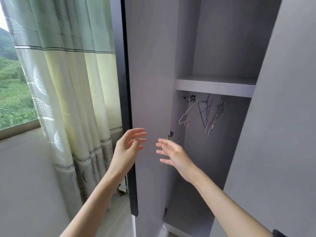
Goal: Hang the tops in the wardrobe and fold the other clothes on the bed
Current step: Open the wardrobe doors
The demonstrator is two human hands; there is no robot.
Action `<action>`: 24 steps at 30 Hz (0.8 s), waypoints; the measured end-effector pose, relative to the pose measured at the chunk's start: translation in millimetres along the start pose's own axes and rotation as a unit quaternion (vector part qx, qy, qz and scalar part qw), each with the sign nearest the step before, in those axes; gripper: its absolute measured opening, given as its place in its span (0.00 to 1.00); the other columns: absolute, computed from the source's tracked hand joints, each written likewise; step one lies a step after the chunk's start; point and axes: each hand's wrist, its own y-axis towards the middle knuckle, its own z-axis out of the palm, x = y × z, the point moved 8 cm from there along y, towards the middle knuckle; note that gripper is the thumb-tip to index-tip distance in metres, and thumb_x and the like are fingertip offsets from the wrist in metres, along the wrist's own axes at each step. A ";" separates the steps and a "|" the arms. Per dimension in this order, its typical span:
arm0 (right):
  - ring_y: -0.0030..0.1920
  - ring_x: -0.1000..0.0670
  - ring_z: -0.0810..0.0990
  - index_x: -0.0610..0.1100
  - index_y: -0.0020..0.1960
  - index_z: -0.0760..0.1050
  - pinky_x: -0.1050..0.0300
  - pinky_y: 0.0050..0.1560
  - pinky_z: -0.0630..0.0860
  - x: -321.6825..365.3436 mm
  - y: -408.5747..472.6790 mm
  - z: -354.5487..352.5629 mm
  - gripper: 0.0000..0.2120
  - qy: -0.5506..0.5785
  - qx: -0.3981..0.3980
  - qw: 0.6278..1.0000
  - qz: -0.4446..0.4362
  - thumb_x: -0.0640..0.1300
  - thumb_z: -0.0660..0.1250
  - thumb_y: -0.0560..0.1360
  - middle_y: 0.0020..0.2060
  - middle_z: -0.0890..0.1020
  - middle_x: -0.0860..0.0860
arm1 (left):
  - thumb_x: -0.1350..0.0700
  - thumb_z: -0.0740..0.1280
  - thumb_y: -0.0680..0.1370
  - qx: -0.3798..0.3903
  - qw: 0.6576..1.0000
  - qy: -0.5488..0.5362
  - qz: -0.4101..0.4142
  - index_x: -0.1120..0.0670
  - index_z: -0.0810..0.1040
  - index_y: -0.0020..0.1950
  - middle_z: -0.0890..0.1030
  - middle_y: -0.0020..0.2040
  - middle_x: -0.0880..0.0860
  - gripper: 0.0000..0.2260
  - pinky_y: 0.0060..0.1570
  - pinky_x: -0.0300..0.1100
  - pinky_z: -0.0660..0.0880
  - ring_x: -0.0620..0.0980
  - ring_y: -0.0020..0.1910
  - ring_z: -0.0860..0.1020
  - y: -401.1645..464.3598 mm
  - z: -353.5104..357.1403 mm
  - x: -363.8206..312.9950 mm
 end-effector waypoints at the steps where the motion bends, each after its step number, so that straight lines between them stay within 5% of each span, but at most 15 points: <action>1: 0.58 0.53 0.77 0.49 0.65 0.69 0.55 0.59 0.75 -2.4 -2.2 -17.9 0.13 -0.014 -0.017 1.000 0.000 0.43 0.55 0.82 0.59 0.76 0.53 | 0.68 0.55 0.79 0.026 1.000 -0.003 -0.011 0.48 0.77 0.54 0.82 0.51 0.47 0.18 0.50 0.39 0.78 0.44 0.50 0.81 1.7 18.2 3.3; 8: 0.57 0.54 0.77 0.46 0.67 0.70 0.58 0.58 0.74 -12.8 -16.6 -166.4 0.15 -0.133 -0.144 0.981 -0.002 0.40 0.55 0.81 0.55 0.78 0.54 | 0.67 0.54 0.79 0.161 0.985 0.005 -0.059 0.51 0.76 0.58 0.81 0.55 0.50 0.17 0.50 0.36 0.76 0.44 0.52 0.80 28.5 153.3 34.1; 10: 0.61 0.49 0.76 0.43 0.67 0.70 0.52 0.64 0.72 -16.4 -16.3 -220.0 0.16 -0.161 -0.195 0.967 0.004 0.41 0.56 0.81 0.59 0.78 0.49 | 0.65 0.55 0.80 0.205 0.977 0.017 -0.051 0.48 0.75 0.57 0.80 0.56 0.48 0.16 0.57 0.41 0.75 0.44 0.55 0.78 38.6 201.2 38.3; 13: 0.66 0.48 0.72 0.40 0.69 0.68 0.59 0.65 0.66 -22.3 -13.5 -297.5 0.17 -0.211 -0.267 0.940 0.013 0.38 0.57 0.80 0.65 0.74 0.45 | 0.61 0.56 0.82 0.256 0.966 0.026 -0.031 0.46 0.75 0.59 0.78 0.57 0.43 0.14 0.65 0.46 0.70 0.43 0.61 0.75 62.5 270.0 41.1; 18: 0.76 0.49 0.52 0.44 0.75 0.58 0.61 0.71 0.51 -5.9 7.5 -397.8 0.23 -0.462 -0.308 0.832 -0.004 0.41 0.56 0.81 0.76 0.54 0.47 | 0.61 0.54 0.82 0.292 0.956 0.024 -0.005 0.51 0.70 0.70 0.73 0.63 0.42 0.17 0.69 0.46 0.66 0.44 0.67 0.69 122.1 376.9 31.5; 22: 0.76 0.44 0.38 0.49 0.77 0.48 0.55 0.74 0.47 10.5 30.3 -437.2 0.28 -0.631 -0.310 0.712 -0.015 0.45 0.54 0.81 0.76 0.38 0.45 | 0.61 0.53 0.82 0.282 0.959 -0.001 -0.006 0.52 0.63 0.74 0.67 0.72 0.47 0.19 0.71 0.46 0.62 0.45 0.71 0.64 165.3 436.1 24.8; 24: 0.75 0.43 0.33 0.50 0.77 0.46 0.55 0.73 0.52 5.8 40.0 -443.9 0.29 -0.658 -0.297 0.691 -0.014 0.45 0.55 0.80 0.74 0.32 0.46 | 0.63 0.52 0.82 0.295 0.955 -0.016 0.024 0.50 0.62 0.74 0.65 0.72 0.45 0.21 0.70 0.36 0.60 0.41 0.71 0.63 181.4 459.1 15.3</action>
